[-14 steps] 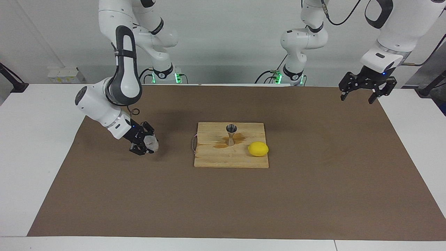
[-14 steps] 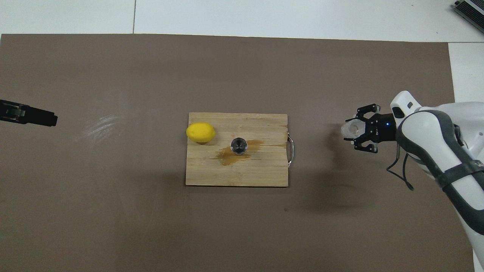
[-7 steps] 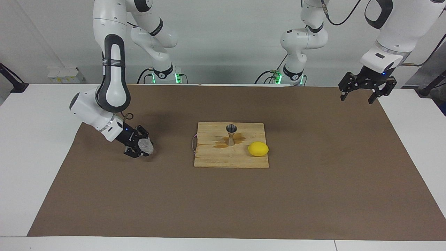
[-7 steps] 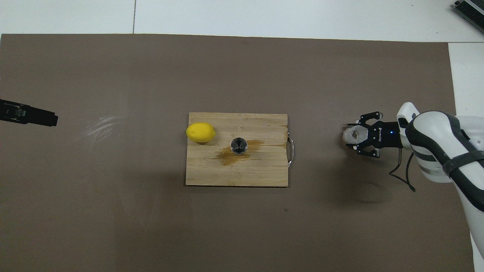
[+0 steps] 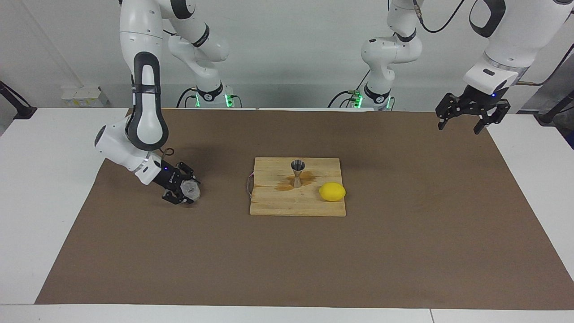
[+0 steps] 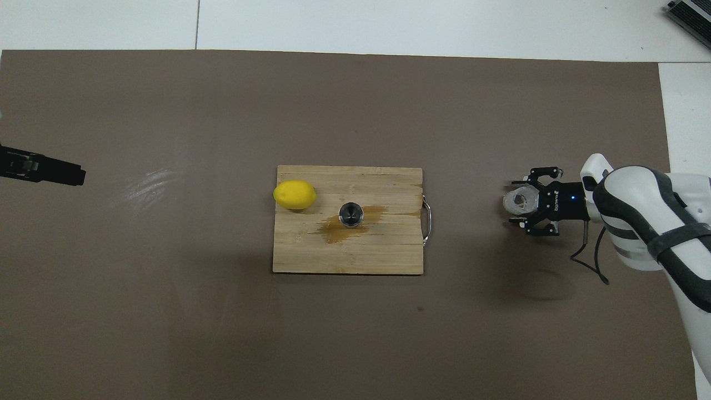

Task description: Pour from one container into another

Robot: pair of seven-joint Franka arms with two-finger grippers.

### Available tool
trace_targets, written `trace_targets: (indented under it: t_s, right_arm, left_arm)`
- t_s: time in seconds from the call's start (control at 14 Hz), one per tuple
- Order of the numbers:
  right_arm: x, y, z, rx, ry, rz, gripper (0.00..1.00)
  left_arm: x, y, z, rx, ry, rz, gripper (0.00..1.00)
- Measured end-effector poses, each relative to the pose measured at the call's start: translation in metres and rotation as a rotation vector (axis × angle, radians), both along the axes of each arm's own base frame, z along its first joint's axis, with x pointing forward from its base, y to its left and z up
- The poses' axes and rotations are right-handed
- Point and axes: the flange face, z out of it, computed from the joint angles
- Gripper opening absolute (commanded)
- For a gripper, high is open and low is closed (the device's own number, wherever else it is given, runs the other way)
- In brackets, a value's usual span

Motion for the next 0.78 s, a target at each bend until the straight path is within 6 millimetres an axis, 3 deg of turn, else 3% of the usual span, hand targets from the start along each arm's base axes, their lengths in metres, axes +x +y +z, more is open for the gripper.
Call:
trace_targets:
  t_s: [0.21,0.78]
  right_arm:
    - [0.004,0.010,0.018,-0.002,-0.022,0.003,1.00]
    - [0.006,0.061,0.111,-0.150,0.002,-0.025,1.00]
  left_arm:
    - [0.000,0.000,0.000,0.000,0.000,0.000,1.00]
    - [0.000,0.000,0.000,0.000,0.000,0.001,1.00]
